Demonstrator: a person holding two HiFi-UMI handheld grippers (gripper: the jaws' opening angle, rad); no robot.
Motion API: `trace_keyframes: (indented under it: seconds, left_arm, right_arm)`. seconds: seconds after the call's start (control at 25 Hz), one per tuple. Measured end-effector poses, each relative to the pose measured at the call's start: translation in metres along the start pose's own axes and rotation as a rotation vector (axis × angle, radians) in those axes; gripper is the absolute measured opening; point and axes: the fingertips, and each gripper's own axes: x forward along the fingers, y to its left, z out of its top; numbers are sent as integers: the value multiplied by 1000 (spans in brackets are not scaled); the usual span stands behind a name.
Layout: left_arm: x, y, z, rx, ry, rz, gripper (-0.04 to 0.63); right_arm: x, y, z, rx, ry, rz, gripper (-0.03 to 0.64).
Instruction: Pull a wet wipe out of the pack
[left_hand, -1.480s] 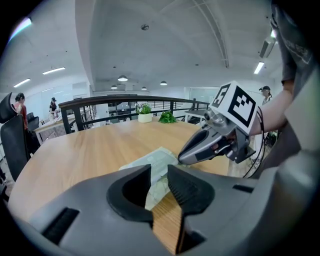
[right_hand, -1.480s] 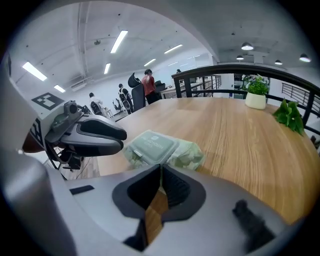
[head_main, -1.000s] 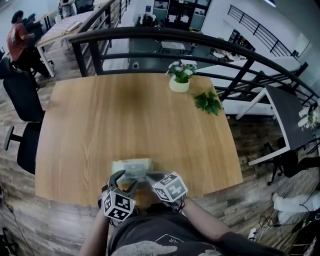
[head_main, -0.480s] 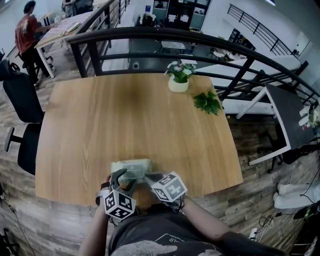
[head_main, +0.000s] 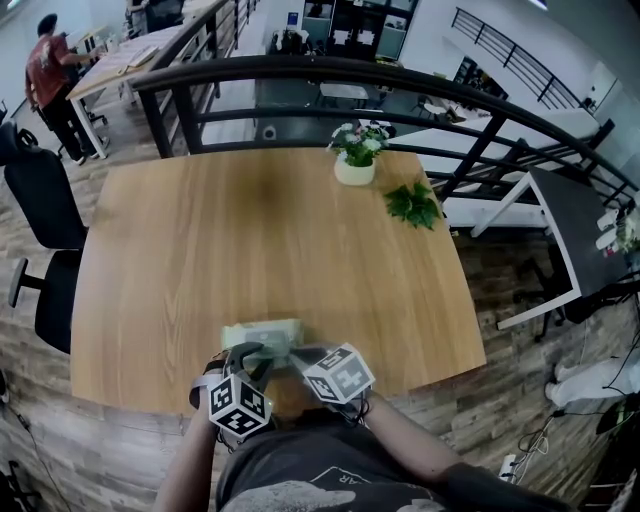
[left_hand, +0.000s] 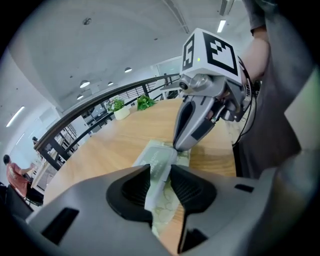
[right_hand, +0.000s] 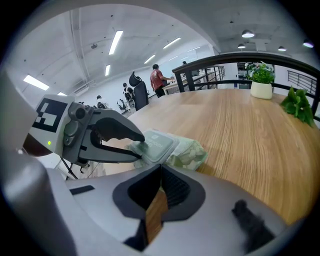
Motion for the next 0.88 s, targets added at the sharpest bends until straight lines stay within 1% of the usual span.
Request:
trace_keyframes:
  seconds: [0.24,0.68,0.76,0.88]
  left_arm:
    - [3,0,3,-22,2,-71,123]
    - [1,-4,7,33,14,-123,84]
    - [-1,-3,8,34,-1,-124,76]
    - [-9,6,17,2,-64,-119,57]
  right_arm:
    - [-2,-3,1,9,-5,-3,29]
    - [-2,-4,0,19,-7,-7,29]
    - [-2,-4,1,20,-8,-8,28]
    - [0,-4,1,19,-9,-10,28]
